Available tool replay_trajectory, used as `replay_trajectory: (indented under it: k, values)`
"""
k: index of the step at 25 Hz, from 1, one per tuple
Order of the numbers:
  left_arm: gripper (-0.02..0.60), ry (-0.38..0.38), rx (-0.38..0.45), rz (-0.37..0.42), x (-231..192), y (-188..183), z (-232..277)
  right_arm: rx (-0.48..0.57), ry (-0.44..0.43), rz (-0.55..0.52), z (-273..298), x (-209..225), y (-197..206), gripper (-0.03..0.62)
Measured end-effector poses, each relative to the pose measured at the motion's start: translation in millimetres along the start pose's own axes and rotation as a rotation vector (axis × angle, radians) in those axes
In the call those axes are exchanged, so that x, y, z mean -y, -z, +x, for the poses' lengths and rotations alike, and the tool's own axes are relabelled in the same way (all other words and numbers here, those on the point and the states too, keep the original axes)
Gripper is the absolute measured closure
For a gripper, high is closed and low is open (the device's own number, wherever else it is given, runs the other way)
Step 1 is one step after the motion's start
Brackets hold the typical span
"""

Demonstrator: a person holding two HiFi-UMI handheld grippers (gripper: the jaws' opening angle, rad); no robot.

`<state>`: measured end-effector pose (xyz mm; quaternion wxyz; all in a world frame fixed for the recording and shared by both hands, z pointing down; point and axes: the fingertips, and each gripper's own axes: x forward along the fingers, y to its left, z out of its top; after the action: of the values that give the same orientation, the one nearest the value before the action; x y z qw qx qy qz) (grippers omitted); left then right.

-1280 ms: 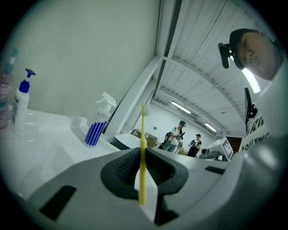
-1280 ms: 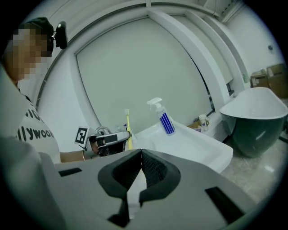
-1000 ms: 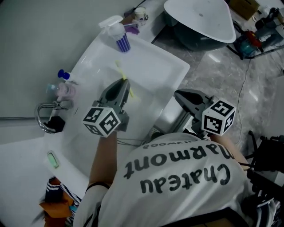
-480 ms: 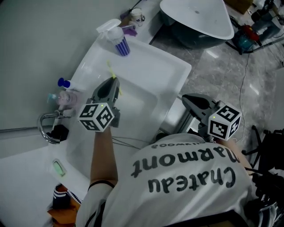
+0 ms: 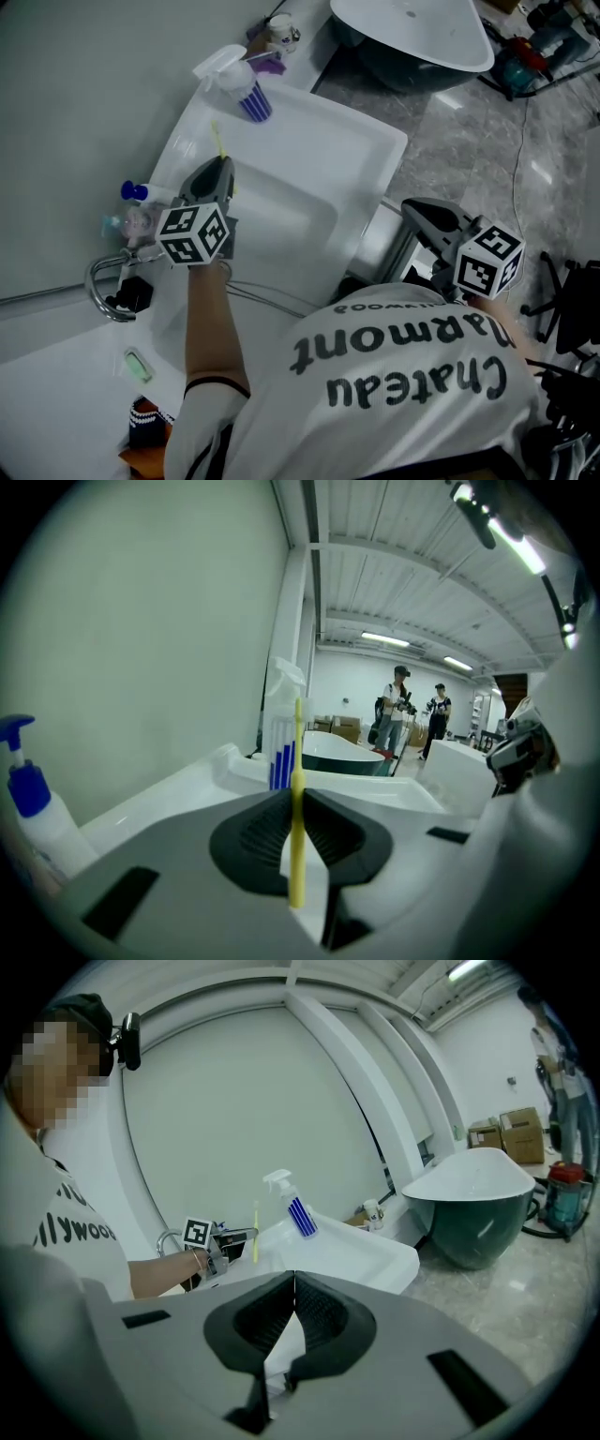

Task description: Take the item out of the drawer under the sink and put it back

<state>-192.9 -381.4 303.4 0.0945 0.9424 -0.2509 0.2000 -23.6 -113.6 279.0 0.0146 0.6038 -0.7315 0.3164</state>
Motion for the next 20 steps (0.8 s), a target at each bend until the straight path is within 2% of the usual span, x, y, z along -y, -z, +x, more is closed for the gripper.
replay_trajectory:
  k: [4, 8, 13, 18, 20]
  values:
    - [0.535, -0.002, -0.046, 0.025, -7.4, 5.7, 8.5, 0.003, 0.022, 0.016, -6.7, 6.2, 2.6, 0.582]
    - [0.535, -0.019, -0.112, 0.081, -20.9, 10.8, 18.1, 0.009, 0.044, 0.032, -10.5, 10.7, 3.5, 0.582]
    - [0.535, -0.021, -0.143, 0.072, -29.5, 14.2, 31.4, 0.002, 0.051, 0.044, -9.1, 12.3, 7.5, 0.582]
    - [0.535, -0.042, -0.197, 0.129, -42.0, 20.3, 40.5, -0.014, 0.047, 0.05, -6.6, 12.6, 9.2, 0.582]
    - [0.535, -0.055, -0.235, 0.185, -47.8, 23.7, 44.0, -0.02, 0.047, 0.056, -5.8, 13.8, 11.2, 0.582]
